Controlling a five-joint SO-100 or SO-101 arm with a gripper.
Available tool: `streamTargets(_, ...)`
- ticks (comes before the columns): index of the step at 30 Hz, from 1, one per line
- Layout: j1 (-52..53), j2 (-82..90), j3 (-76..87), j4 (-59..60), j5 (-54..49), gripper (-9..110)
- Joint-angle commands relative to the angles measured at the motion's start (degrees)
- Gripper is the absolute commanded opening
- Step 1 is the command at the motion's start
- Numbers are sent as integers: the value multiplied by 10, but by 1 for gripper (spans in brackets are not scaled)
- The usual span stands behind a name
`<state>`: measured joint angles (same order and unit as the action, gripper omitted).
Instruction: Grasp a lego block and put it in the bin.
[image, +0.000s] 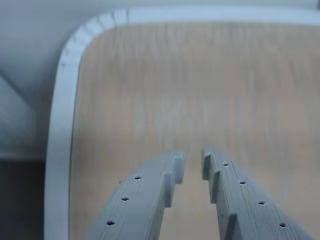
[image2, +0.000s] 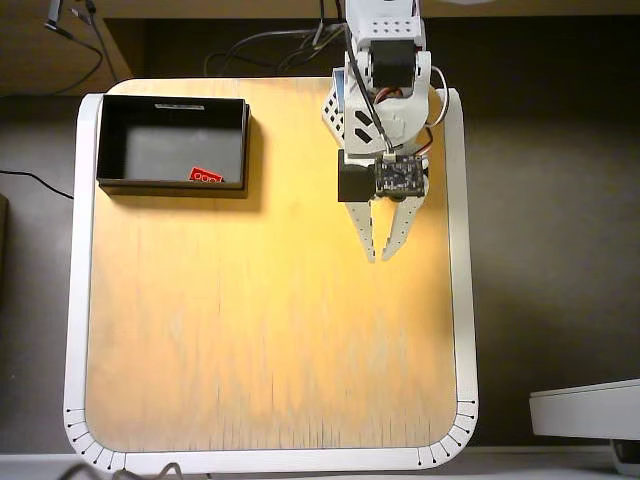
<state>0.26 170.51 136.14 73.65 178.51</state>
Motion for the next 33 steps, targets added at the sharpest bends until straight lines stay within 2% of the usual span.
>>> streamTargets(1,-5,50,48,-34,6,0)
streamTargets(10,-7,162,203,-35,13,0)
streamTargets(33,-7,184,456,-35,62,0)
